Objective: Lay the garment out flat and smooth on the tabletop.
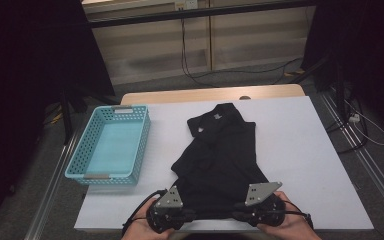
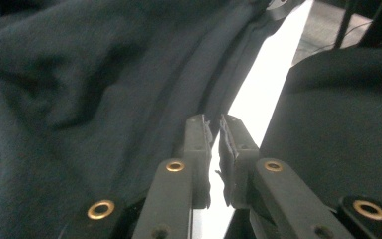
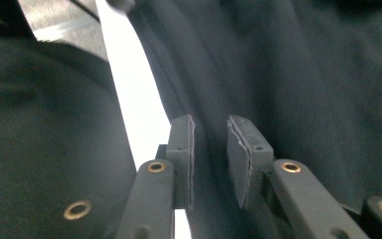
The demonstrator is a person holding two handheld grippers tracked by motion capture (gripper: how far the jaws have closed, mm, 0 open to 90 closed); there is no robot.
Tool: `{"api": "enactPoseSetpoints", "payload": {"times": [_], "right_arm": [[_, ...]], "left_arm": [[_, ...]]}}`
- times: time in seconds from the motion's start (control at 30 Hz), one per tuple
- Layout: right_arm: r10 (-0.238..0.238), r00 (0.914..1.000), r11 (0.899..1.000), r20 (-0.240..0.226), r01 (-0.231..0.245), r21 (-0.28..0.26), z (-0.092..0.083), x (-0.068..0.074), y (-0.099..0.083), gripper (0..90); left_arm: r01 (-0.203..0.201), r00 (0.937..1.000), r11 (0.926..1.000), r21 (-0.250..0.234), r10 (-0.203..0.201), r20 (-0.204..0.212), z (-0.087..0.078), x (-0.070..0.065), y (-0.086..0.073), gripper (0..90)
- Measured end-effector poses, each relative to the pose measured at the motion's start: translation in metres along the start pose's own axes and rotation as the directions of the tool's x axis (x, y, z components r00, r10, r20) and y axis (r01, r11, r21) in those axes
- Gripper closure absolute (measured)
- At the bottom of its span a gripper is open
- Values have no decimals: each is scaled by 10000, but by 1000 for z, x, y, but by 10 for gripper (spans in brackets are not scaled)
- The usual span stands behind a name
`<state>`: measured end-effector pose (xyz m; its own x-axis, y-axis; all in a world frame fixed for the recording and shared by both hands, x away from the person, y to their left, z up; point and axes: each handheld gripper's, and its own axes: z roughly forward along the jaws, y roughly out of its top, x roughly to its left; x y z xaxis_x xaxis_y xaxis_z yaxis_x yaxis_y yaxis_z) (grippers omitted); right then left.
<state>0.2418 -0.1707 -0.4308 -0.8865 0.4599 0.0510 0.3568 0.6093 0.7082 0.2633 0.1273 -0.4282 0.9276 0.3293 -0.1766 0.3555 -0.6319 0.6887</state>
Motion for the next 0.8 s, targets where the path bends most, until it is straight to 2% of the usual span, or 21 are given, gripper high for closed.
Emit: {"api": "enactPoseSetpoints", "payload": {"times": [0.07, 0.1, 0.13, 0.17, 0.23, 0.27, 0.33, 0.4, 0.43, 0.47, 0.57, 0.63, 0.67, 0.8], "right_arm": [[21, 9999, 9996, -106, -24, -278, -3, 1, 2, 733], [8, 9998, 9998, -221, -13, -222, -2, 2, 1, 734], [-29, 9996, 10000, -289, 27, -49, 1, 3, 0, 746], [-86, 9995, 9997, -316, 93, 207, 4, 4, 0, 748], [-98, 9993, 9987, -351, 116, 504, 9, 4, -1, 742], [-99, 9996, 9983, -281, 115, 570, 11, 3, -2, 717], [-18, 9998, 9984, -176, 28, 572, 13, 0, -2, 655], [-3, 9999, 9983, -113, 9, 584, 16, -2, -2, 601], [-19, 10000, 9981, -68, 24, 623, 18, -2, -2, 591], [-145, 9999, 9981, -44, 148, 599, 19, -1, -2, 592], [-216, 9994, 9979, 271, 199, 611, 20, 1, -1, 704], [-40, 9994, 9981, 341, 19, 624, 19, -1, -2, 858], [137, 9999, 9979, 94, -143, 636, 18, -3, -2, 865], [15, 9981, 9979, -617, 25, 643, 15, 3, -5, 871]], "left_arm": [[-68, 10000, 10000, 69, 67, 55, 3, -3, 1, 833], [-74, 10000, 9999, 156, 73, 43, 5, -3, 1, 833], [-162, 9999, 9993, 326, 160, 42, 8, -2, 1, 828], [-84, 9999, 9996, 272, 86, -84, 11, -2, 2, 817], [-32, 9989, 9995, 313, 47, -469, 14, 3, 4, 749], [102, 9984, 9997, 224, -90, -555, 15, 6, 6, 699], [119, 9992, 9996, 243, -109, -388, 19, 10, 8, 697], [24, 9992, 9986, 523, -3, -400, 24, 9, 8, 683], [-79, 9993, 9991, 415, 94, -356, 25, 8, 7, 662], [-227, 9991, 9983, 532, 246, -344, 24, 8, 7, 640], [-368, 9982, 9984, 439, 388, -463, 26, 5, 6, 616], [-656, 9951, 9962, 569, 695, -697, 25, 3, 5, 640], [-724, 9949, 9957, 580, 762, -659, 25, 2, 5, 659], [-682, 9956, 9963, 528, 714, -605, 23, 3, 3, 765]]}}
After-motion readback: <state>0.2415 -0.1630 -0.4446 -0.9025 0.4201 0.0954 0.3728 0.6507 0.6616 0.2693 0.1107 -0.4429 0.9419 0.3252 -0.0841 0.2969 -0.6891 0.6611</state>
